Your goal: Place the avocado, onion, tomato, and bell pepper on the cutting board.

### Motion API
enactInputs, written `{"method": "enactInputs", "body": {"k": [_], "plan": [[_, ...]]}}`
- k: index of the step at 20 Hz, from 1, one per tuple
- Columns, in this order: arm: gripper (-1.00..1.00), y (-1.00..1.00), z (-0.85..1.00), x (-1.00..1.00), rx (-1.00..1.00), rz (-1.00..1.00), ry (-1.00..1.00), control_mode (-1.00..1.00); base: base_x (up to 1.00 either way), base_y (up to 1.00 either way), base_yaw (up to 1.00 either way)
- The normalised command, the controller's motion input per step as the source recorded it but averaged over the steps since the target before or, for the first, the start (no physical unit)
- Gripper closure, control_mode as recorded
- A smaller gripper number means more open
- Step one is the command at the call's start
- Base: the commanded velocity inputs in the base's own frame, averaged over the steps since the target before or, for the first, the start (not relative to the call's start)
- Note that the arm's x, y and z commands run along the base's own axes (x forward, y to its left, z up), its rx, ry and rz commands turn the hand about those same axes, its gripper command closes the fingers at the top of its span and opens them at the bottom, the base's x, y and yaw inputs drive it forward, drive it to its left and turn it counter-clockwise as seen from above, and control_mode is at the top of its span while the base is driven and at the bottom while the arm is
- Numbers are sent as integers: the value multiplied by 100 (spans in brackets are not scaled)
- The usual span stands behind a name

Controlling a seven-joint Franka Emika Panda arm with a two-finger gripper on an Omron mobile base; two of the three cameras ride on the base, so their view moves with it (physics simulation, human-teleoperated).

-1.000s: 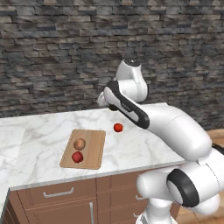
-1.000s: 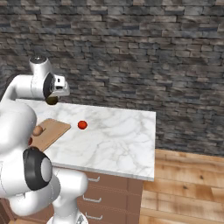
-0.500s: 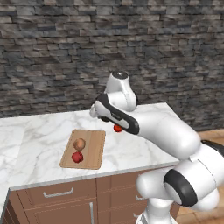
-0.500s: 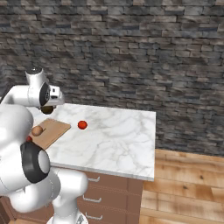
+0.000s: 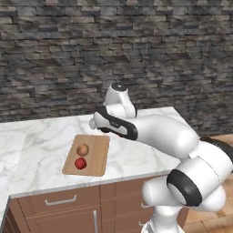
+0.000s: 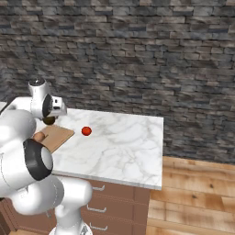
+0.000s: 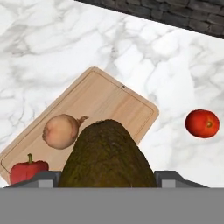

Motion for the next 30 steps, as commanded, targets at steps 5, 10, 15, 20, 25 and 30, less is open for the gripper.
{"method": "enactInputs", "body": {"k": [5,10,15,20,25,30], "plan": [[100,9,-39,12,0,7,0,-100,0,0,0],[100,0,-32,0,0,13,0,-100,0,0,0],[100,0,-25,0,0,13,0,-100,0,0,0],[100,5,-16,0,-2,8,0,-100,0,0,0],[100,10,-17,1,-7,3,0,-100,0,0,0],[100,5,-26,7,-9,1,0,-100,0,0,0]]}}
